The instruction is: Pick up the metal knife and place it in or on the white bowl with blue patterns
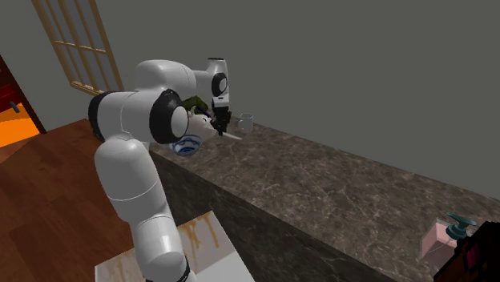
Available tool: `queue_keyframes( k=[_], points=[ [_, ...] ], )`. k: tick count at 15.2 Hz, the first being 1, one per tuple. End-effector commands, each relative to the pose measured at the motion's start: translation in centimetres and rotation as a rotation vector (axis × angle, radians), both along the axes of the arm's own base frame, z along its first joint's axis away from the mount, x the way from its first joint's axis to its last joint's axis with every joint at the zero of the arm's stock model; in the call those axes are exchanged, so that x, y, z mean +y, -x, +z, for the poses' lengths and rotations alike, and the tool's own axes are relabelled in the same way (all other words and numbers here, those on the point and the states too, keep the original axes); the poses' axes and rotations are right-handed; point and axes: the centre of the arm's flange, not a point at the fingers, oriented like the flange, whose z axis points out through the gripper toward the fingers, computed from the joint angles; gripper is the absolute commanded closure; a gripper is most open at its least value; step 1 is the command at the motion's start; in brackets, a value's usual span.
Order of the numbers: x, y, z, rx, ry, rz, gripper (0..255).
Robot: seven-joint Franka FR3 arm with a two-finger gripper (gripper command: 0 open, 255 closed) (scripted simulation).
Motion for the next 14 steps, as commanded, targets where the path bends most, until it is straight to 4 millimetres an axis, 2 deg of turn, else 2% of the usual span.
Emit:
queue_keyframes(
  k=[1, 14],
  points=[
    [1.5, 2.0, 0.0, 0.000, 0.000, -0.002, 255],
    [13.1, 14.7, 0.7, 0.000, 0.000, -0.002, 255]
  ],
)
